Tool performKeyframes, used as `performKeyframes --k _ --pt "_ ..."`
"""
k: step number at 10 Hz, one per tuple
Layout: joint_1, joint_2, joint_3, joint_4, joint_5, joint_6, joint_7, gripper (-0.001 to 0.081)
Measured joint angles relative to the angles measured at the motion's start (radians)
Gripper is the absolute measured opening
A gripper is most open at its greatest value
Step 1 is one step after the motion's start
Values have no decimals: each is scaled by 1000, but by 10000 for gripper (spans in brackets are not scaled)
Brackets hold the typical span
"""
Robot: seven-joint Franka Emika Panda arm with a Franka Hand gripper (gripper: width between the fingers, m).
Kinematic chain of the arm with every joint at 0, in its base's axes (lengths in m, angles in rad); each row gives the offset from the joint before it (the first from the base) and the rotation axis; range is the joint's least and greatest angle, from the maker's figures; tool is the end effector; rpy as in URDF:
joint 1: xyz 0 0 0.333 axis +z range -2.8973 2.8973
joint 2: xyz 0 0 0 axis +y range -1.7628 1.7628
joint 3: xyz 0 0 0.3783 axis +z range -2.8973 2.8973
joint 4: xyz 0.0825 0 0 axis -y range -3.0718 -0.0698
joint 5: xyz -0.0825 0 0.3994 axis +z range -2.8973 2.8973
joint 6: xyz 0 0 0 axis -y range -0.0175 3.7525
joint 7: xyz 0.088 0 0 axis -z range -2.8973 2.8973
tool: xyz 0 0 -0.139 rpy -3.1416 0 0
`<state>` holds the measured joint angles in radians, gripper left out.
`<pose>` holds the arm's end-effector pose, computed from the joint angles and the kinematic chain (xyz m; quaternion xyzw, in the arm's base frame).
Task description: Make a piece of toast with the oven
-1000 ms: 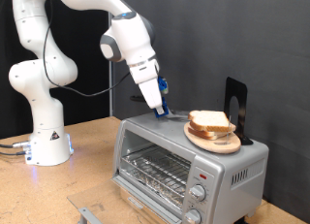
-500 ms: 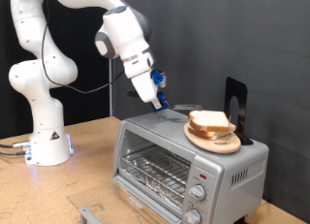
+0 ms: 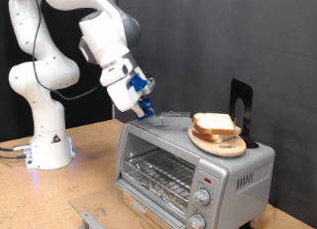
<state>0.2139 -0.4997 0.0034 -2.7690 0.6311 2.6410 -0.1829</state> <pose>0.3736 0.0761 0.4118 -0.9634 0.0496 -0.1725 0.1989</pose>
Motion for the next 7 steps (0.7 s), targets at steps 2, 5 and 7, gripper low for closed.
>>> performKeyframes --k 2,5,7 --pt "-17 -12 -25 -9 -2 -3 -5 397" --pt "-23 -22 -82 -6 2 0 -39 397" --pt "-24 -42 -115 -8 1 -28 -73 397"
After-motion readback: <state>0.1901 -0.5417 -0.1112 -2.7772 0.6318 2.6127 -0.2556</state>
